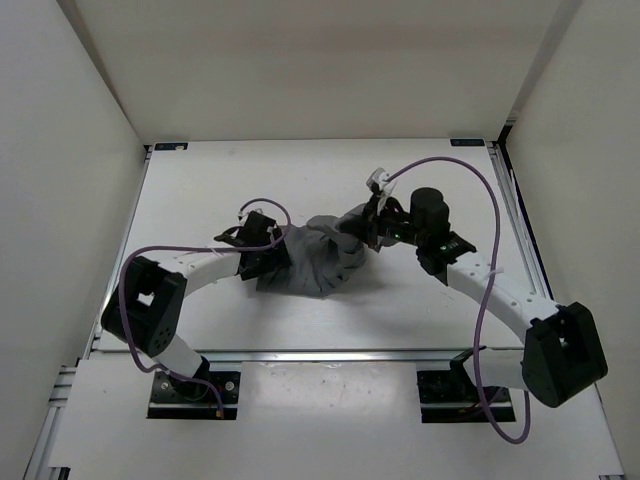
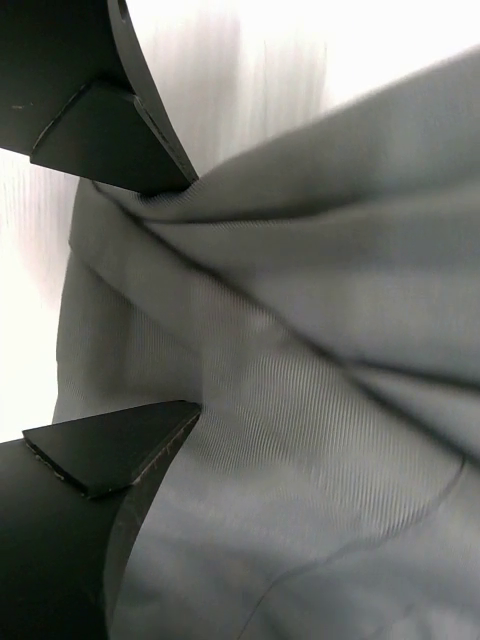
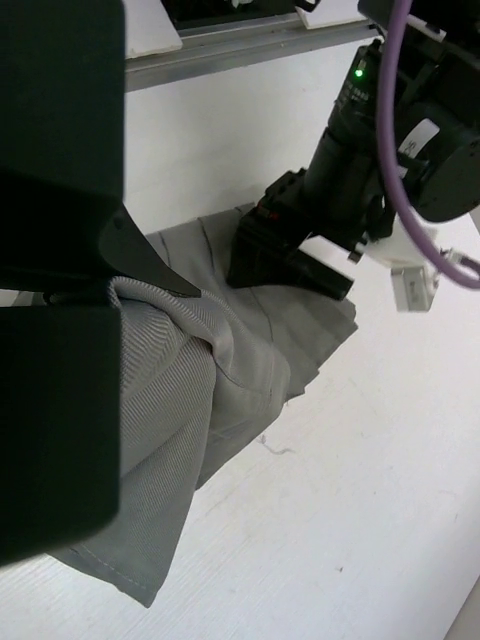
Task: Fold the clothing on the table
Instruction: Fold the skirt
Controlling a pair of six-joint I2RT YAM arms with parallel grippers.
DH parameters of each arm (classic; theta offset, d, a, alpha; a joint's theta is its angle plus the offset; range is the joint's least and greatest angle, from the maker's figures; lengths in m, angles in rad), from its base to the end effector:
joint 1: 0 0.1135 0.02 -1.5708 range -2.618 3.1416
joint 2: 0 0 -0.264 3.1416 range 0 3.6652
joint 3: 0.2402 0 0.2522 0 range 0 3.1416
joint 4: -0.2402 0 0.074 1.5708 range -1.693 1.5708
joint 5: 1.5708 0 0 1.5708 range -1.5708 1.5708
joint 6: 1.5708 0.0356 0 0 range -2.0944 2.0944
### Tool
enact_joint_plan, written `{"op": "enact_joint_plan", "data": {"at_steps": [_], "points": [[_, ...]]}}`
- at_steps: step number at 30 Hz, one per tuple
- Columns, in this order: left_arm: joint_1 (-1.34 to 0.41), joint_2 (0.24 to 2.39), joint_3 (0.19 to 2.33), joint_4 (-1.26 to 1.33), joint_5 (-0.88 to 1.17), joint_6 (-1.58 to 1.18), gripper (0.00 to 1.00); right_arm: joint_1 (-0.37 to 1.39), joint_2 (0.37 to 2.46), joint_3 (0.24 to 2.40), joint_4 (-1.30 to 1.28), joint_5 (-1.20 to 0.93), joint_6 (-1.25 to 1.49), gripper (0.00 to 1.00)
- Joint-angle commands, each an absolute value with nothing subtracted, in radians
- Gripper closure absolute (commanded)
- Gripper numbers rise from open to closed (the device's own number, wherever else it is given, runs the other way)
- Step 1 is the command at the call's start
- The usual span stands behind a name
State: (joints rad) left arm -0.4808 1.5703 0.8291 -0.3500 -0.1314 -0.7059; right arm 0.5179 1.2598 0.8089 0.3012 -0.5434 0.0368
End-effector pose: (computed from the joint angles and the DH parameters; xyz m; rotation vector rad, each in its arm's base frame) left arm 0.2606 -0.1307 0.1594 -0.3417 2.6420 -0.2189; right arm 0.2421 0.1591 0.2965 -0.8146 1.5809 0.8708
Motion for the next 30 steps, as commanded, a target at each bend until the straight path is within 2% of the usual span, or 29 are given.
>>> {"op": "enact_joint_plan", "data": {"at_steps": [1, 12, 17, 19, 21, 23, 26, 30], "points": [[-0.526, 1.62, 0.792, -0.324, -0.04, -0.729, 0.08, 0.558, 1.287, 0.891, 0.318, -0.521, -0.018, 1.0], [-0.56, 1.635, 0.746, -0.255, 0.031, -0.744, 0.09, 0.755, 1.446, 1.006, 0.334, -0.469, -0.08, 1.0], [-0.525, 1.546, 0.626, -0.17, 0.103, -0.787, 0.09, 0.813, 1.526, 1.011, 0.33, -0.443, -0.106, 0.98], [-0.517, 1.505, 0.594, -0.141, 0.132, -0.795, 0.09, 0.821, 1.548, 1.014, 0.321, -0.44, -0.142, 0.88], [-0.511, 1.483, 0.572, -0.15, 0.127, -0.799, 0.08, 0.833, 1.575, 1.015, 0.302, -0.436, -0.164, 0.59], [-0.496, 1.471, 0.563, -0.166, 0.136, -0.796, 0.08, 0.841, 1.588, 1.025, 0.278, -0.463, -0.195, 0.43], [-0.451, 1.438, 0.542, -0.219, 0.124, -0.807, 0.08, 0.833, 1.598, 1.052, 0.166, -0.613, -0.257, 0.42], [-0.362, 1.314, 0.491, -0.287, 0.083, -0.819, 0.08, 0.876, 1.559, 1.028, 0.009, -0.634, -0.452, 0.31]]}}
